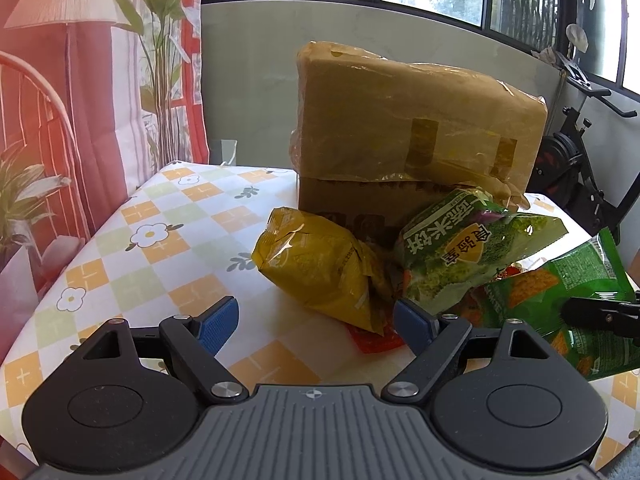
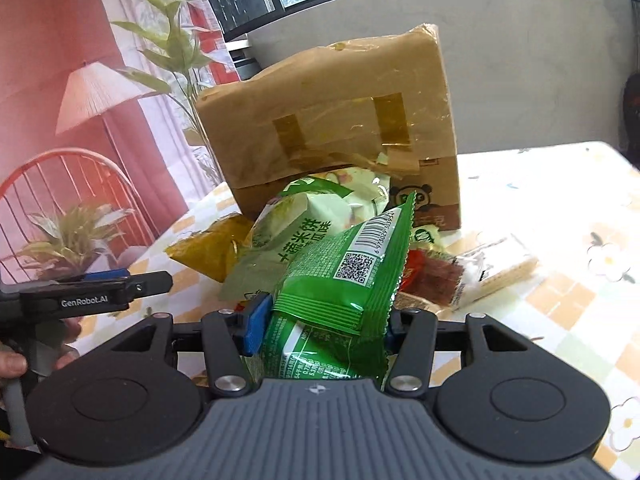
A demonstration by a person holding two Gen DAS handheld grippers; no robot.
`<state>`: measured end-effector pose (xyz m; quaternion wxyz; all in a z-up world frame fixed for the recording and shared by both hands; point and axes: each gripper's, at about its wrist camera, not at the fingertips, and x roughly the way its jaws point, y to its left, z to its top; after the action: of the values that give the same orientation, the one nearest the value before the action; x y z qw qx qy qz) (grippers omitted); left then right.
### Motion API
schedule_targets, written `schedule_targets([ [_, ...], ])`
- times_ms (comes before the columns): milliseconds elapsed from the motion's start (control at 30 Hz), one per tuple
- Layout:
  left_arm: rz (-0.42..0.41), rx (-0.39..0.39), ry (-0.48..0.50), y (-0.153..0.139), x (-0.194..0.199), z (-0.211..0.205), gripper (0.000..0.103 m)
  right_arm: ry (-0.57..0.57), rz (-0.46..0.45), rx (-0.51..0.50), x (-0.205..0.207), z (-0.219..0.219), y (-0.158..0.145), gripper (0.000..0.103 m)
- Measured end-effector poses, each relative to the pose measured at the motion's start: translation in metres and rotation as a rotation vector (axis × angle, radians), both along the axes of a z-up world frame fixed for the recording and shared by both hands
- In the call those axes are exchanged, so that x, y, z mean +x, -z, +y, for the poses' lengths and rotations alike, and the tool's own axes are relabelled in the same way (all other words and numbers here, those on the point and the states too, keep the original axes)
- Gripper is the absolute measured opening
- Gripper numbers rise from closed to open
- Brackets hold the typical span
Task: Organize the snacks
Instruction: 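Grasp the yellow snack bag with the left gripper while the right gripper holds the green packet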
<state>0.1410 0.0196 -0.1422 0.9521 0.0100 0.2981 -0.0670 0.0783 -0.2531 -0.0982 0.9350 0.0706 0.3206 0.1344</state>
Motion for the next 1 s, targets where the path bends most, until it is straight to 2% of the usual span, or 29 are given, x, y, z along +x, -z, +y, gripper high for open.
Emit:
schedule_targets([
  [167, 0.004, -0.009, -0.013, 0.001, 0.002, 0.004, 0.086, -0.005, -0.01, -0.054, -0.001, 0.004, 0.0, 0.054],
  [333, 0.017, -0.026, -0.044, 0.006, 0.026, 0.011, 0.086, 0.013, 0.003, -0.043, 0.0, 0.0, 0.006, 0.054],
  [467, 0.066, -0.139, -0.1, 0.017, 0.062, 0.019, 0.086, 0.026, 0.014, -0.038, 0.003, -0.004, 0.013, 0.054],
  [600, 0.076, -0.238, -0.156, 0.023, 0.088, 0.021, 0.087, 0.038, 0.02, -0.032, 0.005, -0.009, 0.016, 0.054],
  [767, 0.096, -0.279, -0.189, 0.033, 0.11, 0.016, 0.088, 0.054, 0.023, -0.013, 0.006, -0.017, 0.017, 0.054],
  [867, 0.09, -0.307, -0.196, 0.04, 0.118, 0.013, 0.096, 0.058, 0.023, 0.002, 0.006, -0.021, 0.018, 0.054],
  [900, 0.077, -0.316, -0.197, 0.04, 0.119, 0.014, 0.094, 0.057, 0.023, 0.004, 0.006, -0.021, 0.018, 0.054],
  [967, 0.049, -0.319, -0.179, 0.037, 0.118, 0.012, 0.072, 0.055, 0.023, 0.005, 0.005, -0.022, 0.019, 0.054],
  [1000, 0.034, -0.307, -0.165, 0.033, 0.116, 0.011, 0.066, 0.055, 0.023, 0.006, 0.005, -0.022, 0.018, 0.054],
])
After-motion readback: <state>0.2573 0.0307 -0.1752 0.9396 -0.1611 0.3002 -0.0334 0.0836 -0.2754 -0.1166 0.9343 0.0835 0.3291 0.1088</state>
